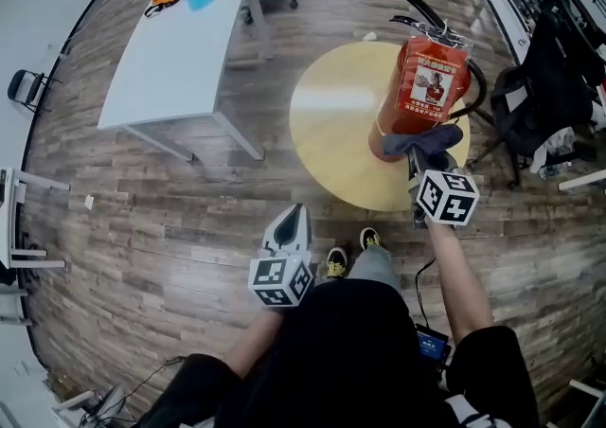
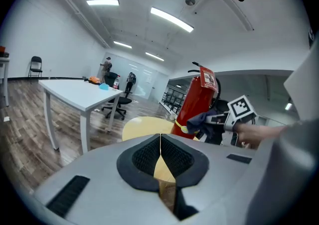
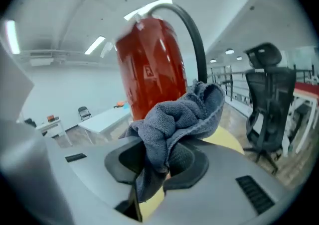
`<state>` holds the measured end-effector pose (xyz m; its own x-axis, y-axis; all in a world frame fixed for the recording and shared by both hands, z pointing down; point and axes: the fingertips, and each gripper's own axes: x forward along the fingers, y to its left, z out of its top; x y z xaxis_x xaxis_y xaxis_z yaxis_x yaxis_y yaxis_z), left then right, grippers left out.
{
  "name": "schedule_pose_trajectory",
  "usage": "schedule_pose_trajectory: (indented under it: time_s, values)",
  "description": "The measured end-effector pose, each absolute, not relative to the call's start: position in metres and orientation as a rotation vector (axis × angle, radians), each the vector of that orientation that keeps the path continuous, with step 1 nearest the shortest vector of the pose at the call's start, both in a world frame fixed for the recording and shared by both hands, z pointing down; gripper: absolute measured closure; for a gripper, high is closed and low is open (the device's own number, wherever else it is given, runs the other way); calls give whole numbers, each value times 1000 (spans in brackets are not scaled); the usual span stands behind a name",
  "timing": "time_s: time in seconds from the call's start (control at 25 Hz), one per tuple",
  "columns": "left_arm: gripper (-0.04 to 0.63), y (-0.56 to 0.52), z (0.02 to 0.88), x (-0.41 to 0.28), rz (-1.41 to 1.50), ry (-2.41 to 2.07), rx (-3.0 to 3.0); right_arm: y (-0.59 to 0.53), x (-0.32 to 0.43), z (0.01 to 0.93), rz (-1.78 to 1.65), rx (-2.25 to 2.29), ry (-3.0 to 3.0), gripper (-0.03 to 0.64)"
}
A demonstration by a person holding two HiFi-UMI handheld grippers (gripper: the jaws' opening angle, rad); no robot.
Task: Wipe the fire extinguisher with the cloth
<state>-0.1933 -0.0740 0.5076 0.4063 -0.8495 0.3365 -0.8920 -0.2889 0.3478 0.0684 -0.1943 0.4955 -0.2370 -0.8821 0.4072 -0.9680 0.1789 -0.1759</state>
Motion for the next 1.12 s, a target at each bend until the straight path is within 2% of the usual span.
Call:
schedule_pose_trajectory:
  time_s: [0.28,0.44,0.76,0.92,1.12]
  values:
    - [572,-82,499,-181,93,-1438,2228,-186,33,316,-97,1687,-2364,520]
    - [572,-81,498,-185,82,-1449,2223,-194,5,270,-248,1598,-2406,520]
    - [572,-80,494,-199,55,-1492,2194,-213,27,174,-324,1804,-2538,520]
    - [572,-80,491,-195,45,-1490,2200,-211,29,195,-213,1773,-2513,520]
    - [572,-78,494,-194,55,-1476,2203,-210,28,282,394,1671,-2599,520]
